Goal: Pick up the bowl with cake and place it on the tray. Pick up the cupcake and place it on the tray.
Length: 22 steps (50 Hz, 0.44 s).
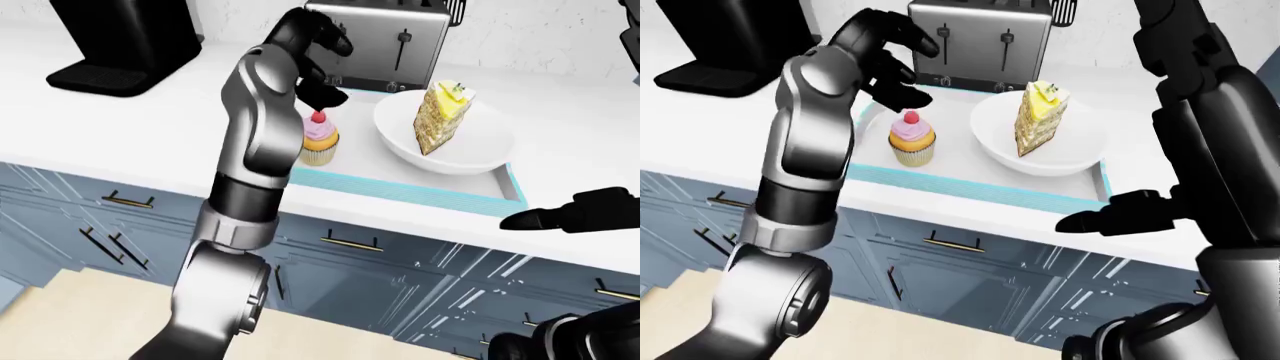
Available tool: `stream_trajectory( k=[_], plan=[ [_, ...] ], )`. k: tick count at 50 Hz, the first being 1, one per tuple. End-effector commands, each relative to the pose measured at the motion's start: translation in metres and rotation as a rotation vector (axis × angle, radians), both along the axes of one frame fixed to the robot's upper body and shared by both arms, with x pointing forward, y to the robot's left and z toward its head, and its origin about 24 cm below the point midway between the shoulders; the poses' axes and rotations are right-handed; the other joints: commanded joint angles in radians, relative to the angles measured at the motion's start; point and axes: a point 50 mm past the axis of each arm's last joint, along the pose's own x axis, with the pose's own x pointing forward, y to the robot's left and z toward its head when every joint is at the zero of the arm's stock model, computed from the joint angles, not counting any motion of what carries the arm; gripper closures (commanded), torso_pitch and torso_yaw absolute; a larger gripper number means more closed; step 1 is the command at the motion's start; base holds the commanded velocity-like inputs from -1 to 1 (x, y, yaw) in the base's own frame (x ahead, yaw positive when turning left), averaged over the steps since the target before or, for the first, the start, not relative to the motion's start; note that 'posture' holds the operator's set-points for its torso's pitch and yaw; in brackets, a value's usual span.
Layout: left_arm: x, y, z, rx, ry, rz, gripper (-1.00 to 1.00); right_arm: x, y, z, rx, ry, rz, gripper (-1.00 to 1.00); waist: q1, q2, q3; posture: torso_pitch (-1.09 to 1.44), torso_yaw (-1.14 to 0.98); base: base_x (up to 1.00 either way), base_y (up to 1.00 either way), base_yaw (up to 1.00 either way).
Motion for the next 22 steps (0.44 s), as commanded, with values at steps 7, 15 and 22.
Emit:
stream_trajectory(
  k=[7,15,22],
  plan=[
    [-0.042,0.005,0.041,-0.032,-0.130,-0.031,-0.16,-0.003,0.004,0.007,-0.014,-0.040,-0.001,-1.00,0.001,0.000,-0.019,0.00,0.00,0.00,0.00,0.00],
    [-0.075,0.019,0.053,-0.122,-0.201,-0.042,-1.00,-0.003,0.005,0.006,-0.016,-0.040,0.000,-1.00,0.001,0.001,-0.014,0.00,0.00,0.00,0.00,0.00],
    [-0.105,0.036,0.052,-0.174,-0.230,-0.042,-1.00,-0.001,0.008,0.005,0.022,-0.016,0.030,-1.00,-0.001,0.003,-0.008,0.00,0.00,0.00,0.00,0.00]
  ],
)
